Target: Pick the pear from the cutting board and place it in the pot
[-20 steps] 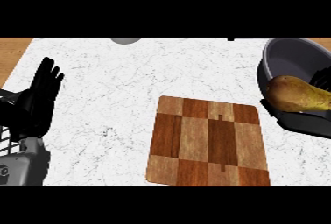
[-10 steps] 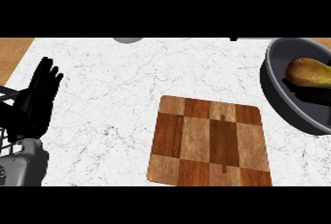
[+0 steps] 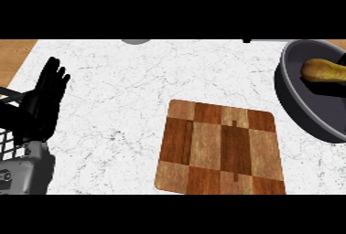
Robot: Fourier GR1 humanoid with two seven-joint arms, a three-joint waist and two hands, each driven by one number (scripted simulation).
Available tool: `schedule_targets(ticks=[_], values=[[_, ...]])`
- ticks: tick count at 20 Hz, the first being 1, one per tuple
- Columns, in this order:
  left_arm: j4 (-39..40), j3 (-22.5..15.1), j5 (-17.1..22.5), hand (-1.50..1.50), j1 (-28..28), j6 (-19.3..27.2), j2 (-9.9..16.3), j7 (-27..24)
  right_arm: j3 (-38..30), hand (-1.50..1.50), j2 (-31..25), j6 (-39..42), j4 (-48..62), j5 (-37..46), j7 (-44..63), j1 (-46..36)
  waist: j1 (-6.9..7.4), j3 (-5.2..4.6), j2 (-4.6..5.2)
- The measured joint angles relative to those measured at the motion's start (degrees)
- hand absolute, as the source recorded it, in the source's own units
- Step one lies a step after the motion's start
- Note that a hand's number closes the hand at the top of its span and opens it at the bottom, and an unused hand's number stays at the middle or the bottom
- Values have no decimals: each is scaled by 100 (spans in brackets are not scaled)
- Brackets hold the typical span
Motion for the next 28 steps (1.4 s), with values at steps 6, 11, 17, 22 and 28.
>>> schedule_targets(ticks=[6, 11, 17, 22, 28], values=[[62, -5, -28, 0, -49, -13, -19, -79, -354, -150, -60, -95, 1845, -291, -544, -721, 53, 6, 24], [110, -5, 15, 0, -104, -64, -31, -89, -697, -150, -128, 447, 2820, -808, -1252, -1064, 71, 11, 37], [45, -51, -42, 0, -85, 7, -95, -69, -1384, -150, -142, 1089, 3299, -1724, -2247, -1316, 48, 17, 33], [-22, -87, -69, 0, 56, 23, -152, -108, -2027, -150, -422, 1616, 3589, -2473, -2730, -1431, 26, 14, 22], [65, -35, -83, 0, -14, 11, -104, -95, -2516, -150, -1080, 2395, 4017, -3028, -3154, -1265, 4, 12, 24]])
